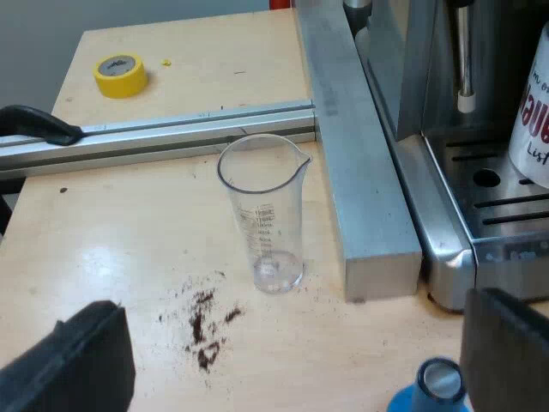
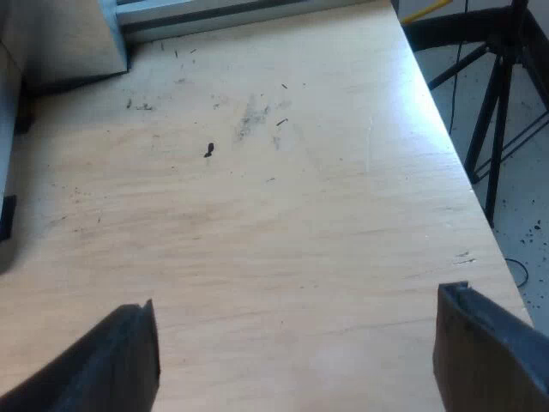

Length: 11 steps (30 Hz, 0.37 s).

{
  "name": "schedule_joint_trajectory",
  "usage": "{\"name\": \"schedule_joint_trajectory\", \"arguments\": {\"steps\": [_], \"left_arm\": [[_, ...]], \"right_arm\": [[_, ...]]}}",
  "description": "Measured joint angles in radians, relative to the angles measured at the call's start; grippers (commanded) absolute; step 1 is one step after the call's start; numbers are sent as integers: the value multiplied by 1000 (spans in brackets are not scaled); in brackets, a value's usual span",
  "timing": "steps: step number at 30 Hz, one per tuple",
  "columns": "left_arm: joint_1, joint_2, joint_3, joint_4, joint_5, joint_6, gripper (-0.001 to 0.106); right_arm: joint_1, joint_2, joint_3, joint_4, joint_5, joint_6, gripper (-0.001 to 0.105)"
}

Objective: Place mug into machine

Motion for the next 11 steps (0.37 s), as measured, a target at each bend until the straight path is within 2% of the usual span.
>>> {"name": "schedule_joint_trajectory", "arguments": {"steps": [11], "left_arm": [[0,0,7,-19,0,0,78]], "right_arm": [[0,0,0,0,0,0,68]]}}
